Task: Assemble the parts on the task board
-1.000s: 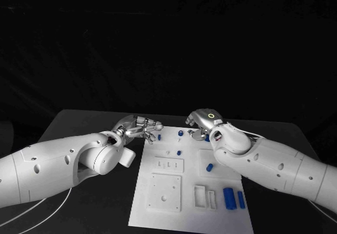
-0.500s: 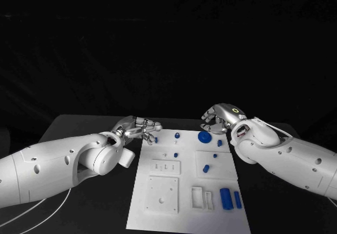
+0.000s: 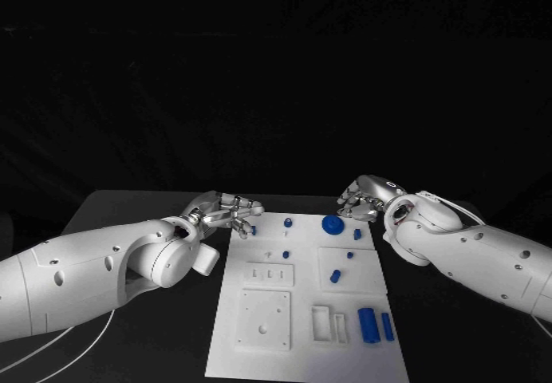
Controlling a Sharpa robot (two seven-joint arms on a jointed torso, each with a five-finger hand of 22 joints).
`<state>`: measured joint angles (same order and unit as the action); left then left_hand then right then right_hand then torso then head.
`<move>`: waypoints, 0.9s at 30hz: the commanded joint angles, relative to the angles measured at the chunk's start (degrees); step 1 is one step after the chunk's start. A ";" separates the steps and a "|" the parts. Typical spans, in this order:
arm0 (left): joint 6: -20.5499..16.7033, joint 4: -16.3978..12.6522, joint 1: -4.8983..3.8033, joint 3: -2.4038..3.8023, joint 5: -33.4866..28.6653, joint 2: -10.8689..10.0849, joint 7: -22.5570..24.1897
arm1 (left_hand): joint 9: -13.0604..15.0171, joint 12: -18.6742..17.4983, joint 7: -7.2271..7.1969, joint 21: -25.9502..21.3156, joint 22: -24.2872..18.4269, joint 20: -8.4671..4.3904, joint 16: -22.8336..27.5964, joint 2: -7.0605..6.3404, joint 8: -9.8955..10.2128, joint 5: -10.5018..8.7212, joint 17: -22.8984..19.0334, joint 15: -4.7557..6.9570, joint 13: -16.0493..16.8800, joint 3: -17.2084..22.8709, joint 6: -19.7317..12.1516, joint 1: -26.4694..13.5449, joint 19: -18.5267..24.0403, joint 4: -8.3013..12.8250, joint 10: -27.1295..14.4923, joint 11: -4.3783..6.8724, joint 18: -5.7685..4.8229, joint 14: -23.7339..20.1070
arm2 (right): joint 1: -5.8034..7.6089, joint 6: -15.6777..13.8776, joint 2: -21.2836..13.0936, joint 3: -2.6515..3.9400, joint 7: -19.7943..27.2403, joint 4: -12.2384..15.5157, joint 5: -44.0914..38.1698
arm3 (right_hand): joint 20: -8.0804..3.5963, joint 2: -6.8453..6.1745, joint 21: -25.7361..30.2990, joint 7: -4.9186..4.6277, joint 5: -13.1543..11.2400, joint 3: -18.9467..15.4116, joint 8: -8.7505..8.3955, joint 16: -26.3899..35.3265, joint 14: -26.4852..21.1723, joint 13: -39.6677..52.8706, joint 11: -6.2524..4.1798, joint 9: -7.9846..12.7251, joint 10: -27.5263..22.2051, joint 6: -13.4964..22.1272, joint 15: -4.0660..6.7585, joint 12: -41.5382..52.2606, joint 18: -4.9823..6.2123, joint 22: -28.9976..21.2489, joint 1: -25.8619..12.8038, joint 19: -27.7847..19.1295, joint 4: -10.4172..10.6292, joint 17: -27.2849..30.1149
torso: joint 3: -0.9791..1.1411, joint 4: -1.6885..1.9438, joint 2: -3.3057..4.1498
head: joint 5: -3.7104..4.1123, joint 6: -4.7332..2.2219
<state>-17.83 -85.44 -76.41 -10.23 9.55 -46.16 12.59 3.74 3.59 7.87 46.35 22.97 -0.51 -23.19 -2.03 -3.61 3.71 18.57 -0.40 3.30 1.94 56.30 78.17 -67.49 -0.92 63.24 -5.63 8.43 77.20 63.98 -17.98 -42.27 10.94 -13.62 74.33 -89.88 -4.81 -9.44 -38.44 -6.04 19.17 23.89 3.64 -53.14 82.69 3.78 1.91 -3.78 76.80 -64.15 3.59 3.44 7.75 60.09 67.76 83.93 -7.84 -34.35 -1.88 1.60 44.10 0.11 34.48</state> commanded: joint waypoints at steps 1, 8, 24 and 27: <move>1.19 -0.06 -0.05 0.01 0.28 0.17 -0.02 | -0.01 -0.24 0.09 -0.02 -0.13 0.00 -0.06 -0.64 0.04 0.24 0.07 -0.03 0.07 0.34 -0.41 0.17 -0.43 -0.02 -0.60 -0.03 0.50 0.32 | 0.01 5.56 0.64 0.03 -1.41 -0.48 -2.87 | 0.17 -1.03 -0.28 0.22 -2.22 -0.61 -0.06 -0.14 -0.15 -0.03 0.06 0.06 -1.03 0.72 -0.17 -0.04 2.04 -0.36 0.02 2.87 0.19 0.11 | -0.04 0.02 0.08 | 0.21 0.18; 1.26 -0.38 -0.04 0.01 0.42 0.24 -0.01 | -0.01 -0.24 -0.01 -0.12 -0.46 -0.05 -0.01 -0.81 0.03 0.23 0.12 0.04 0.07 0.43 -0.65 0.15 -0.64 -0.06 -1.20 -0.02 0.48 0.39 | 0.02 5.00 2.08 0.04 -3.51 -1.45 -9.00 | 1.68 -2.44 6.30 0.73 -8.50 -7.29 -0.02 0.00 -0.38 0.00 2.15 0.11 -9.49 4.87 -1.68 0.05 4.68 -8.61 2.41 2.76 2.00 0.45 | -0.08 0.14 0.10 | 0.50 0.57; 1.40 -0.69 -0.03 0.01 0.54 0.42 -0.32 | 0.00 -0.22 0.05 -0.11 -0.73 -0.06 -0.01 -0.82 0.02 0.21 0.23 0.02 0.08 0.53 -0.73 0.11 -0.74 -0.11 -1.26 -0.05 0.47 0.42 | -0.14 7.66 3.91 -0.10 -4.96 -2.46 -12.81 | -1.06 -3.33 -1.58 0.71 -13.81 -11.71 -0.02 -0.06 -0.34 44.52 -2.35 -0.13 -16.05 5.90 1.17 44.22 1.36 -15.07 5.50 2.52 5.85 -2.59 | 0.06 0.27 0.17 | 0.58 0.94; 1.43 -0.67 -0.03 0.01 0.55 0.42 -0.35 | 0.00 -0.22 0.05 -0.11 -0.73 -0.06 -0.01 -0.82 0.02 0.21 0.23 0.02 0.08 0.53 -0.73 0.11 -0.74 -0.11 -1.26 -0.05 0.47 0.42 | -0.19 8.51 4.03 -0.11 -4.96 -2.58 -12.52 | -1.02 -3.27 -2.67 0.74 -13.83 -11.60 0.01 -0.14 -0.36 48.93 -2.40 -0.15 -16.25 5.92 1.19 48.02 1.28 -14.21 5.23 2.53 5.69 -3.39 | 0.08 0.27 0.18 | 0.51 0.94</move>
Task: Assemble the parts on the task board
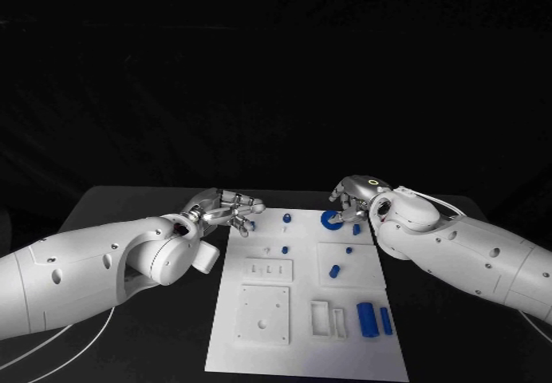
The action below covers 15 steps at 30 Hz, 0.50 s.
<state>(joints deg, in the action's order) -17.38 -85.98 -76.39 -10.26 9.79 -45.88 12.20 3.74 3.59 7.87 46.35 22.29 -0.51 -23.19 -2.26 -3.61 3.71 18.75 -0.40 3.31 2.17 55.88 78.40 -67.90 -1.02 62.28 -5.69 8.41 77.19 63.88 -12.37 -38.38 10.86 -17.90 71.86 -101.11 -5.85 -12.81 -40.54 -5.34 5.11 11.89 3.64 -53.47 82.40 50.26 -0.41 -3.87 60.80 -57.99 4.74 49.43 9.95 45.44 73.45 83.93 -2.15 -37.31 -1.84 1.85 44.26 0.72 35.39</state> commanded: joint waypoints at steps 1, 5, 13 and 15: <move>0.98 -0.12 -0.05 0.03 0.32 0.14 0.04 | 0.00 -0.22 0.05 -0.11 -0.05 -0.06 -0.01 -0.59 0.02 0.21 0.05 0.02 0.08 0.30 -0.31 -0.12 -0.32 -0.02 -0.29 0.01 0.49 0.42 | -0.11 3.18 0.17 -0.02 -0.68 -0.16 -1.22 | 0.03 0.09 -0.85 0.00 0.24 0.44 -0.02 0.21 -0.14 3.77 -0.06 -0.06 -0.64 -0.24 -0.02 2.57 -0.89 0.70 -0.48 2.46 -0.09 -0.83 | 0.07 -0.02 0.02 | -0.16 0.07; 1.01 -0.09 -0.04 0.03 0.34 0.14 0.01 | 0.00 -0.22 0.05 -0.11 -0.05 -0.06 -0.01 -0.59 0.02 0.21 0.05 0.02 0.08 0.30 -0.31 -0.12 -0.32 -0.02 -0.29 0.01 0.49 0.42 | -0.23 4.17 0.32 -0.05 -0.68 -0.46 -0.97 | 0.13 0.40 -1.44 -0.06 1.00 0.58 0.00 0.21 -0.07 5.73 0.05 -0.07 0.28 -0.42 -0.07 3.74 -0.90 1.32 -0.46 2.53 -0.24 -1.41 | 0.10 -0.04 0.01 | -0.16 0.09; 1.04 -0.03 -0.04 0.03 0.36 0.15 -0.01 | 0.00 -0.22 0.04 -0.06 -0.19 -0.05 -0.01 -0.62 0.03 0.23 0.13 0.02 0.07 0.32 -0.31 -0.11 -0.28 -0.02 -0.29 0.01 0.47 0.37 | -0.46 5.45 0.62 -0.10 -0.62 -1.37 -0.72 | 0.19 0.61 -1.57 -0.15 1.35 0.79 0.01 0.27 -0.06 6.24 0.21 -0.10 0.66 -0.87 -0.16 3.85 -0.90 1.53 -0.51 2.54 -0.47 -1.64 | 0.04 -0.01 0.01 | -0.15 0.24; 1.05 -0.02 -0.04 0.03 0.36 0.15 -0.02 | 0.00 -0.22 0.04 -0.06 -0.19 -0.05 -0.01 -0.62 0.03 0.23 0.13 0.02 0.07 0.32 -0.31 -0.11 -0.28 -0.02 -0.29 0.01 0.47 0.37 | -0.52 5.46 0.72 -0.10 -0.56 -1.50 -0.68 | 0.21 0.71 -1.70 -0.19 1.22 0.79 0.00 0.30 -0.05 6.51 0.25 -0.08 0.78 -0.86 -0.18 3.92 -0.87 1.70 -0.62 2.55 -0.54 -1.76 | 0.08 -0.02 0.05 | -0.21 0.22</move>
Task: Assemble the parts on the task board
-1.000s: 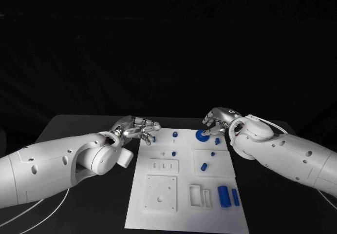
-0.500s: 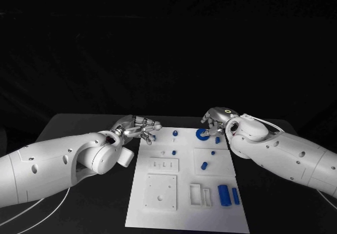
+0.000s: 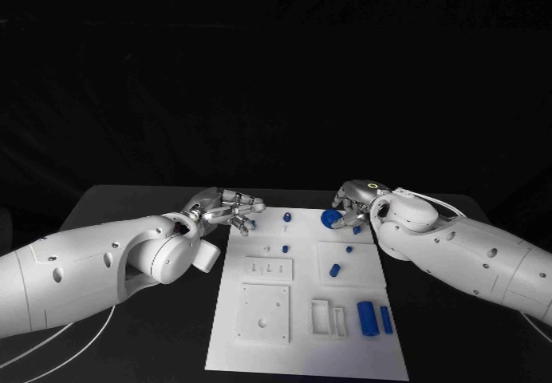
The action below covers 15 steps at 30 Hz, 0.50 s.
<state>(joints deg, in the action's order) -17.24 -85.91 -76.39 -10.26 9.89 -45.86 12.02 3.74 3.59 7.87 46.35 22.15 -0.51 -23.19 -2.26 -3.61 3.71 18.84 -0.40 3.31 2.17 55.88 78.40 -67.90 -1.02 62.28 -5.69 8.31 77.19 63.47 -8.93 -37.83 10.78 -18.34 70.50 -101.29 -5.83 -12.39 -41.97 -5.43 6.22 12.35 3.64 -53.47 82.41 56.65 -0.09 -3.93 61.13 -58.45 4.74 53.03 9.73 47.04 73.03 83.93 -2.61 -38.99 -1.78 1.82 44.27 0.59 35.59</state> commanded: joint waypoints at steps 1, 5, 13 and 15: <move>0.92 -0.09 -0.04 0.03 0.27 0.14 0.15 | 0.00 -0.22 0.04 -0.06 -0.05 -0.06 -0.01 -0.62 0.03 0.23 0.05 0.02 0.08 0.32 -0.31 -0.11 -0.28 -0.02 -0.29 0.01 0.56 0.38 | -0.14 2.01 0.24 -0.03 -0.09 -0.22 -0.45 | 0.20 0.29 -0.26 -0.10 0.12 0.33 0.00 0.30 -0.06 0.12 -0.07 -0.02 0.46 -0.40 -0.18 0.32 -0.66 0.10 -0.20 2.56 -0.07 -0.08 | 0.04 0.01 0.06 | -0.10 0.00; 0.93 -0.05 -0.04 0.03 0.28 0.16 0.14 | 0.00 -0.22 0.04 -0.06 -0.05 -0.06 -0.01 -0.62 0.03 0.23 0.05 0.02 0.08 0.32 -0.31 -0.11 -0.28 -0.02 -0.29 0.01 0.56 0.38 | -0.23 1.97 0.46 -0.03 0.12 -0.68 -0.05 | 0.25 0.55 -0.31 -0.14 0.34 0.49 0.00 0.36 -0.07 0.36 -0.01 -0.03 0.52 -0.54 -0.22 0.23 -0.64 0.26 -0.29 2.54 -0.13 -0.26 | -0.01 0.05 -0.01 | -0.12 0.12; 0.93 -0.01 -0.03 0.03 0.29 0.19 0.15 | 0.00 -0.23 0.05 0.10 -0.28 -0.05 -0.01 -0.61 0.03 0.23 0.16 0.01 0.07 0.34 -0.30 -0.14 -0.20 -0.08 -0.28 0.00 0.54 0.35 | -0.29 2.58 0.81 -0.03 1.24 -1.70 3.52 | 0.23 1.71 -0.59 -0.19 3.60 2.45 -0.02 0.42 -0.02 0.78 -0.04 0.03 0.68 -0.88 -0.19 -0.03 -0.65 0.83 -1.42 2.56 0.56 -0.72 | 0.03 -0.04 -0.03 | -0.22 0.43; 0.93 0.01 -0.03 0.03 0.29 0.21 0.15 | 0.00 -0.23 0.05 0.10 -0.28 -0.05 -0.01 -0.61 0.03 0.23 0.16 0.01 0.07 0.34 -0.30 -0.14 -0.20 -0.08 -0.28 0.00 0.54 0.35 | -0.29 2.84 0.90 -0.03 1.51 -1.86 4.34 | 0.23 1.90 -0.58 -0.20 5.28 3.00 -0.02 0.45 -0.03 0.94 -0.06 0.04 0.75 -0.98 -0.18 0.05 -0.65 0.88 -1.88 2.55 0.65 -0.79 | 0.02 -0.03 -0.03 | -0.20 0.51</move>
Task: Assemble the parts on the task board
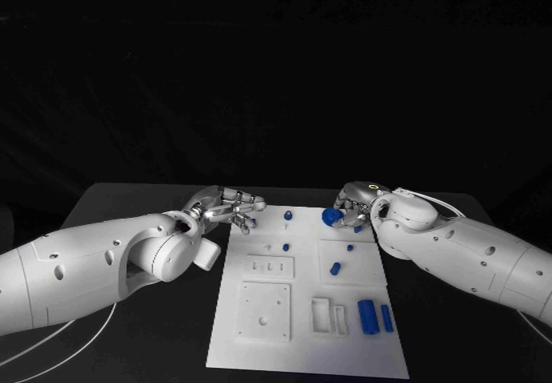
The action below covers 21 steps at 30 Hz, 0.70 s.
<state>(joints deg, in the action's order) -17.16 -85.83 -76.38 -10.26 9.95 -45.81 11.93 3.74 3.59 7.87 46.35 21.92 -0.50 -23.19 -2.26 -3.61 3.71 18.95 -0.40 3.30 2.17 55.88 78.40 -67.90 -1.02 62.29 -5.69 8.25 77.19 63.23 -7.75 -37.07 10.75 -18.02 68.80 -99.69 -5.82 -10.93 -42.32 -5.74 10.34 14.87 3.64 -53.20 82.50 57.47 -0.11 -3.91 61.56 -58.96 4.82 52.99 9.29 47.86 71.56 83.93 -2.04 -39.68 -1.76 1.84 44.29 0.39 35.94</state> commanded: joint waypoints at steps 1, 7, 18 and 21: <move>0.84 -0.07 -0.04 0.03 0.24 0.18 0.23 | 0.00 -0.23 0.04 0.09 -0.05 -0.05 -0.01 -0.61 0.03 0.23 0.05 0.01 0.08 0.34 -0.30 -0.14 -0.20 -0.08 -0.29 0.01 0.61 0.35 | -0.05 1.81 0.18 -0.01 1.29 -0.26 3.18 | 0.21 0.45 -0.23 0.11 1.28 0.54 -0.02 0.17 -0.11 0.13 -0.05 0.02 0.32 -0.48 -0.26 0.09 -0.21 0.07 -0.46 2.55 0.08 -0.10 | -0.01 -0.03 -0.03 | 0.08 0.27; 0.93 0.02 -0.04 0.02 0.61 0.17 0.08 | 0.00 -0.23 0.01 0.19 -0.16 -0.05 0.00 -0.69 0.02 -0.08 0.08 0.03 0.08 0.37 -0.28 0.21 -0.11 0.10 -0.27 0.03 0.59 0.31 | -0.06 3.01 0.34 -0.01 1.56 -1.10 5.65 | 0.19 0.87 0.09 0.08 2.12 4.51 -0.07 0.48 -0.11 0.32 -0.06 0.08 0.20 -1.36 -0.25 -0.27 -0.36 0.47 -1.77 2.54 -0.55 -0.38 | 0.00 -0.04 -0.05 | 0.08 0.45; 0.97 0.13 -0.02 0.01 0.94 0.28 -0.14 | 0.00 -0.23 0.04 0.31 -0.21 -0.09 0.01 -0.87 0.03 -0.34 0.11 0.06 0.07 0.29 -0.35 0.75 -0.02 0.43 -0.33 0.02 0.55 0.26 | -0.06 3.67 0.52 -0.01 1.74 -1.26 6.54 | 0.14 1.01 0.38 0.10 2.09 8.16 -0.04 0.65 -0.07 0.24 -0.07 0.08 0.06 -2.10 -0.22 -0.47 -0.65 1.11 -2.91 2.54 -1.64 -0.62 | -0.03 -0.04 -0.05 | 0.28 0.85; 0.99 0.20 -0.01 0.01 0.97 0.32 -0.19 | 0.00 -0.23 0.04 0.31 -0.21 -0.09 0.01 -0.87 0.03 -0.34 0.11 0.06 0.07 0.29 -0.35 0.75 -0.02 0.43 -0.33 0.02 0.55 0.26 | -0.05 3.83 0.51 -0.02 1.73 -1.28 6.66 | 0.14 0.94 0.30 0.12 2.42 7.38 -0.05 0.68 -0.05 0.24 -0.08 0.09 0.11 -2.06 -0.24 -0.45 -0.70 1.38 -3.10 2.56 -1.52 -0.67 | -0.05 0.05 -0.04 | 0.38 0.88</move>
<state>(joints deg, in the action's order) -17.06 -85.57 -76.37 -10.27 10.52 -45.64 11.66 3.74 3.59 7.87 46.35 21.77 -0.50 -23.19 -2.86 -3.61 3.71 19.01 -0.40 3.31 2.42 55.88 79.00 -67.89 -0.77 62.29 -5.69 8.01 77.19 63.53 -6.62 -36.66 10.97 -16.76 67.59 -93.91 -5.81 -9.88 -42.14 -5.67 12.50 22.53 3.42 -52.91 82.50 57.77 -0.10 -3.78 61.56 -60.52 4.83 52.65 8.90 49.18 69.14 83.92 -3.58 -40.30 -1.78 1.77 44.25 0.71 36.78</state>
